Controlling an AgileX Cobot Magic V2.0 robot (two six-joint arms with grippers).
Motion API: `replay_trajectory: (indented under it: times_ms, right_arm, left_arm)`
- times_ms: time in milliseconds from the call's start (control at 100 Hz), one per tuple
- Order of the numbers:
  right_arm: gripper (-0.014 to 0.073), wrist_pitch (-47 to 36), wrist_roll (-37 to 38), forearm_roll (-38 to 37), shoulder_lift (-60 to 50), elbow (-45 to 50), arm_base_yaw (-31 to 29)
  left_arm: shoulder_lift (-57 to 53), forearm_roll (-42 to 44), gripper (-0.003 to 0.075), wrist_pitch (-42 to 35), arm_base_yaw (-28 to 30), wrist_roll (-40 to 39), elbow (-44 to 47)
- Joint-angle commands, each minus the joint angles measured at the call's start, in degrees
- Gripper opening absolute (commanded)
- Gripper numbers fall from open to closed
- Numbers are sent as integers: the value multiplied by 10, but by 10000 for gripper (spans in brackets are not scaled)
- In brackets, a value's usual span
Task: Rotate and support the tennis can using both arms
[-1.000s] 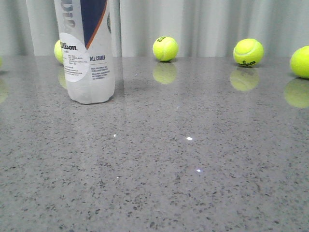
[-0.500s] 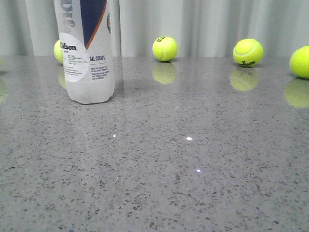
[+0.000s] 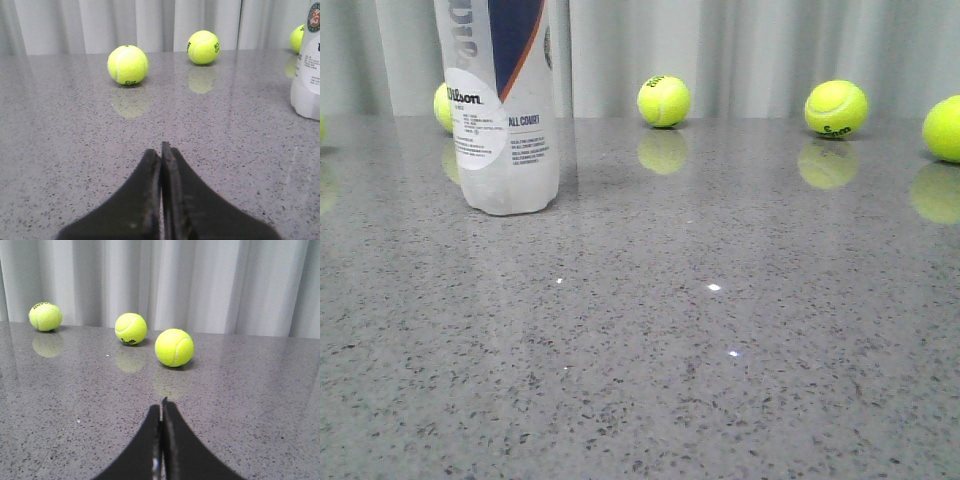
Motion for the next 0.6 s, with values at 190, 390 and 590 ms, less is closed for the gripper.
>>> replay_trajectory:
  times_ms: [190, 390, 590]
  right_arm:
    - [-61, -41, 11, -9, -11, 3, -3]
    - [-61, -41, 11, -9, -11, 3, -3]
    - [-61, -41, 11, -9, -11, 3, -3]
  left_arm:
    - [-19, -6, -19, -45, -5, -7, 24]
    - [-19, -6, -19, -45, -5, -7, 24]
    - [-19, -6, -18, -45, -5, -7, 24]
